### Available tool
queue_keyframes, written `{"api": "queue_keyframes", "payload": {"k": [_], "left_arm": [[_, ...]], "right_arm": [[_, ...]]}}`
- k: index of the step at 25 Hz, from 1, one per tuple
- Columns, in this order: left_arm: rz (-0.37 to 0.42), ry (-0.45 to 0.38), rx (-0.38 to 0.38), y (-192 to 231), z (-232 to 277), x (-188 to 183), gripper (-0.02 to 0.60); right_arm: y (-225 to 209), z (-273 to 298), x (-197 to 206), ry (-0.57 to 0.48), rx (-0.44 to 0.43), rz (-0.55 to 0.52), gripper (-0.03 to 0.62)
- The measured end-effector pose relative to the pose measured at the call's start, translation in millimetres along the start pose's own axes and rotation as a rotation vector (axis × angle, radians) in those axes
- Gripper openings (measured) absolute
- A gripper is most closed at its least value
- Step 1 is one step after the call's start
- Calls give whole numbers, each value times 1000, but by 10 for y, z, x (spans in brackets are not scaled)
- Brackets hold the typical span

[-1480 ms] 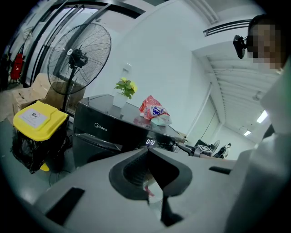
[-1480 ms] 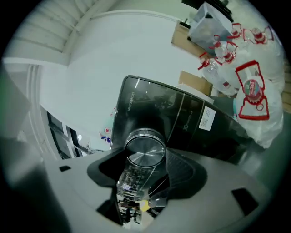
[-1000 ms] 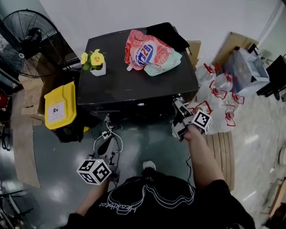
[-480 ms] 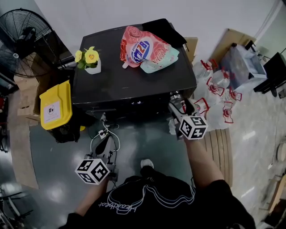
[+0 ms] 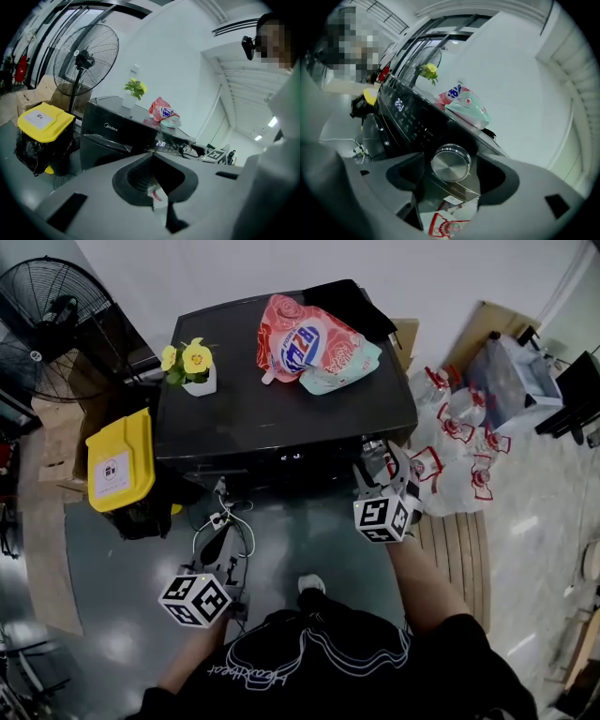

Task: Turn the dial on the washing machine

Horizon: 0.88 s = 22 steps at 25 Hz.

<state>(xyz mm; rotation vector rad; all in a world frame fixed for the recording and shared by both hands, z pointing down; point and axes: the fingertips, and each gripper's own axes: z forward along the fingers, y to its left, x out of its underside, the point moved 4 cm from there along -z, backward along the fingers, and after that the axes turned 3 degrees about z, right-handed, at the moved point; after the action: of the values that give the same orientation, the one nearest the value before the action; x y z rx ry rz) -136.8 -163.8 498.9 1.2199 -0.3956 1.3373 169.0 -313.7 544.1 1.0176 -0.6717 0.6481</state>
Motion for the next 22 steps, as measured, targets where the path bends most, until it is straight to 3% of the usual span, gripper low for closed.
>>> {"api": "queue_keyframes", "payload": {"k": [3,8,17,22], "left_arm": [[-7,7,-8,40,-8,31,5],[-8,2,-17,101,4,16,5],[-13,-16,-24,146,42,-37,5],[-13,-14,-26,156,46,-30,5]], "right_arm": [[28,46,48,38,34,-94,337],[74,83,57,61,66,-143,298],[38,129,88,77,83,-125,282],[24,137,90,72,72,-58,282]]}}
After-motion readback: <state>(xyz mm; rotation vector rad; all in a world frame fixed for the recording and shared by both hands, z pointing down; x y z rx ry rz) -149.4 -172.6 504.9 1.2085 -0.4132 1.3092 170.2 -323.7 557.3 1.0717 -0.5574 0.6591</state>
